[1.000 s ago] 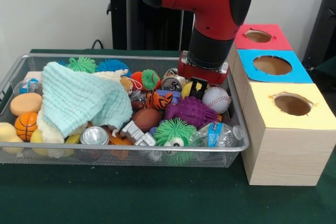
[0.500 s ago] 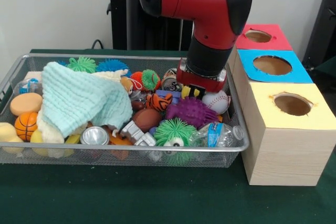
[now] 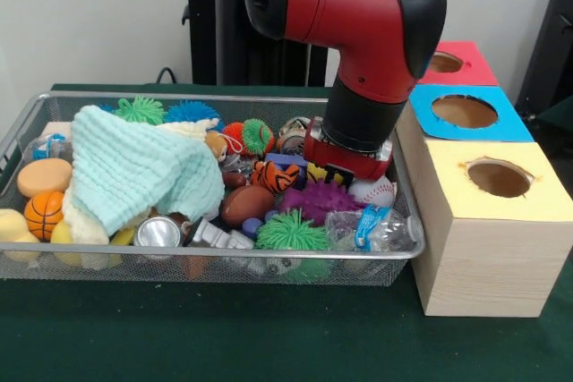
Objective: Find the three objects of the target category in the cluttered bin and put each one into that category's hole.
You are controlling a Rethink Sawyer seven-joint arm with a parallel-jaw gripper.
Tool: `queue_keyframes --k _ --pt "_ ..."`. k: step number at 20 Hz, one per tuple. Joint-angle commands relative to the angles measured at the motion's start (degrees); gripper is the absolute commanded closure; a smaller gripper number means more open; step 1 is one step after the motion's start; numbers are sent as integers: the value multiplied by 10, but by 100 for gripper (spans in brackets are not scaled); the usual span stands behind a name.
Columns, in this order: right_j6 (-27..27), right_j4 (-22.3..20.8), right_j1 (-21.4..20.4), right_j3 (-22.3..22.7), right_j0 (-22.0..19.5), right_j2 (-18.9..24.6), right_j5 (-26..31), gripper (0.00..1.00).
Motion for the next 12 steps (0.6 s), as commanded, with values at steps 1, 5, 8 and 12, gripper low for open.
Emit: queue_keyframes --k 1,5,8,12 --pt "72 39 24 16 -26 90 -42 100" --pt "44 33 -45 89 -54 106 -23 100" --pt "27 25 -67 109 -73 113 -15 100" --pt "-2 -2 -82 137 -110 117 -29 100"
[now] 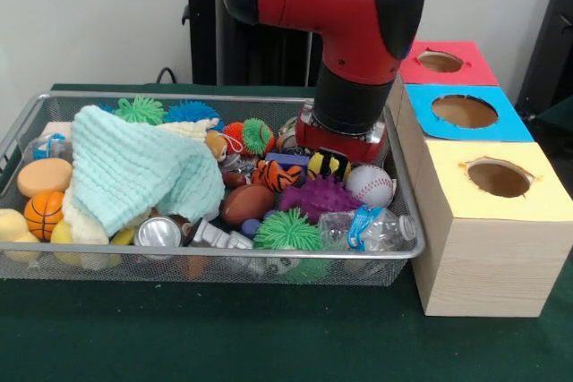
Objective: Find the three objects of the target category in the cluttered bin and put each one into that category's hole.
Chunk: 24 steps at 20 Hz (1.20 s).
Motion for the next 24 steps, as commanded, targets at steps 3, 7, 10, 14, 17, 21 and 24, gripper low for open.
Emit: queue_keyframes --k 3,7,10,14,17,21,24 --pt "-58 -57 -43 89 -113 61 -42 100" --pt "-69 -89 -44 89 -143 67 -49 100" --pt "-24 -91 -30 77 -127 74 -59 100" --pt "-14 -79 -27 60 -126 97 -30 100" --pt "-6 -68 -54 73 -119 101 -4 100" --pt "2 -65 -63 80 -114 100 1 100" --pt "14 -63 -88 99 -100 89 11 100"
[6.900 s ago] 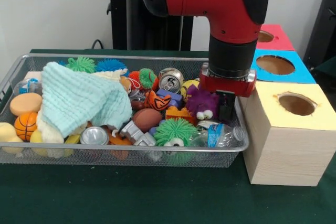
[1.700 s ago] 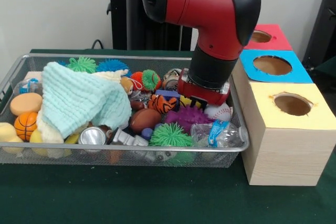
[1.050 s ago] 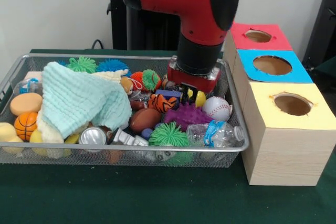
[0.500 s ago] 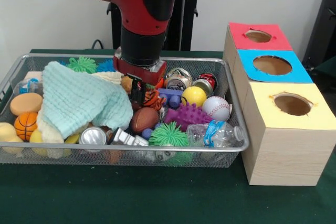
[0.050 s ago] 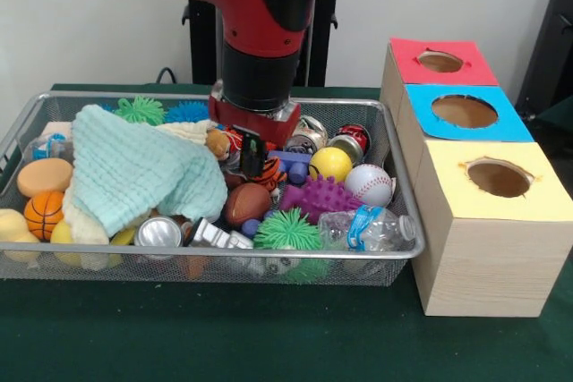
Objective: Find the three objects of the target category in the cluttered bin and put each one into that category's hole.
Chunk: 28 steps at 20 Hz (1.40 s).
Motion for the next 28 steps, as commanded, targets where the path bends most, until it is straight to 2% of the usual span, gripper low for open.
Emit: queue_keyframes --k 1,4,13,19,22,28 --pt "15 -4 -45 59 20 51 30 100" --pt "13 5 -60 69 21 55 49 100" --pt "58 22 -31 43 64 45 40 100" --pt "79 24 15 -17 101 18 51 100" --pt "85 30 30 -24 110 18 37 100" --pt "81 47 37 -41 120 25 51 100"
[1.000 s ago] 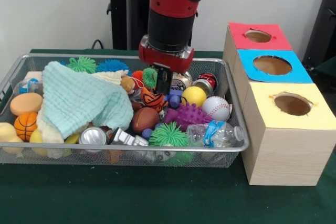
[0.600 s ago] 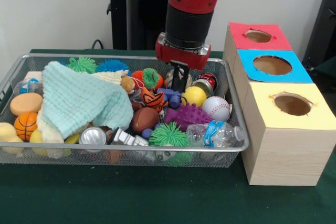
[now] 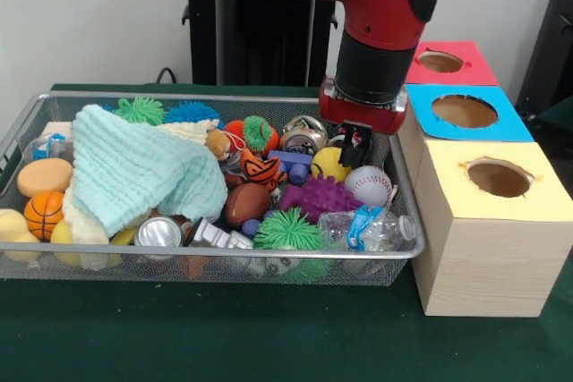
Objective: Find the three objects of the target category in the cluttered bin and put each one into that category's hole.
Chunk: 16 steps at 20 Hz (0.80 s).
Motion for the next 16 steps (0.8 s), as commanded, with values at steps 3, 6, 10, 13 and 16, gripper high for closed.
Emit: queue_keyframes --k 3,6,10,13,16 --pt "83 42 53 -57 6 25 34 100" --pt "74 46 46 -50 2 29 39 100" --pt "65 48 56 -53 -4 34 30 100" --pt "56 45 80 -75 -10 37 16 100" --pt "55 42 105 -98 -13 38 -1 100"
